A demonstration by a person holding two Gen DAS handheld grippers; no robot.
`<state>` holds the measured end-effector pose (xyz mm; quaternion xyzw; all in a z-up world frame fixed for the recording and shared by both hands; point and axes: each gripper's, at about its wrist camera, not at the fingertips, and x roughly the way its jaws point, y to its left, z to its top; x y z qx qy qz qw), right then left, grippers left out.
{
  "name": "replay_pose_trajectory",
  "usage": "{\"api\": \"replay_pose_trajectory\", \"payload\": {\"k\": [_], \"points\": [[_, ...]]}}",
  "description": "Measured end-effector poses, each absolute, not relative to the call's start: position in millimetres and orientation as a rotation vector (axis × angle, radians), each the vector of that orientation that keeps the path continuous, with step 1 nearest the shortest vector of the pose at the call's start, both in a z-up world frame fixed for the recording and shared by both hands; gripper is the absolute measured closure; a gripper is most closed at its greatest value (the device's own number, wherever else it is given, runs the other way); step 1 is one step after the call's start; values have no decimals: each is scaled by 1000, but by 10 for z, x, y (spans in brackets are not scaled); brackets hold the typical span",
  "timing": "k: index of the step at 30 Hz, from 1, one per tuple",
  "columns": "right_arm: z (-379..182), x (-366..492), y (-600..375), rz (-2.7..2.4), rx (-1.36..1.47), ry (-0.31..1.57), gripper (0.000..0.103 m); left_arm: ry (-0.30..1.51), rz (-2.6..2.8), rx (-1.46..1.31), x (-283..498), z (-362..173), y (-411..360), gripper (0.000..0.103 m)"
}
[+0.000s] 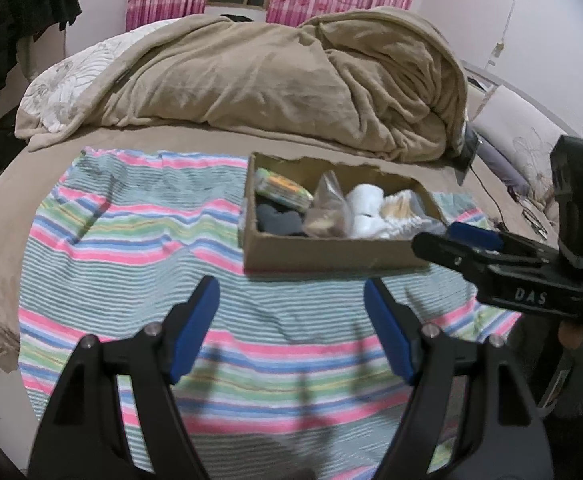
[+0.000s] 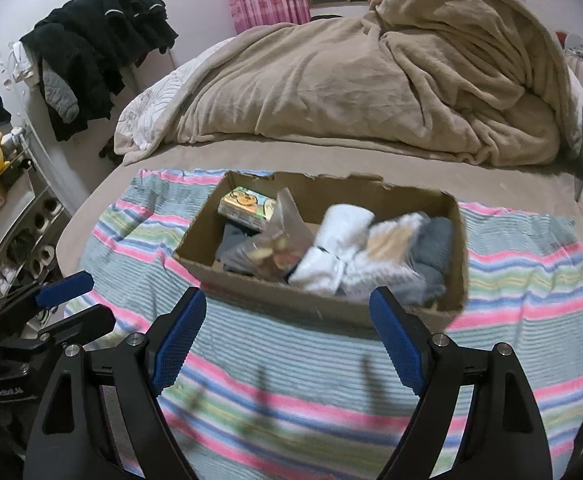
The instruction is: Organize objects
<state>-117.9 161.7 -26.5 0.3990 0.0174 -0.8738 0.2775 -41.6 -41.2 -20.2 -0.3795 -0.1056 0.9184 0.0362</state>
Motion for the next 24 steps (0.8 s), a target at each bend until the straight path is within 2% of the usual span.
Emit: {"api": "replay_pose_trajectory", "payload": {"k": [22,23,24], "points": [[-32,-480,2026,-2382,1016,59,17,-269,2795,-1186,-16,-117,-53,27],[-28,-472,2029,-2383,1015,58,17,-265,2799,-1181,0,-107,-48,25],[-23,-460,2035,-2384,1014,59,17,-262,2805,-1179,10,-99,-47,17]]}}
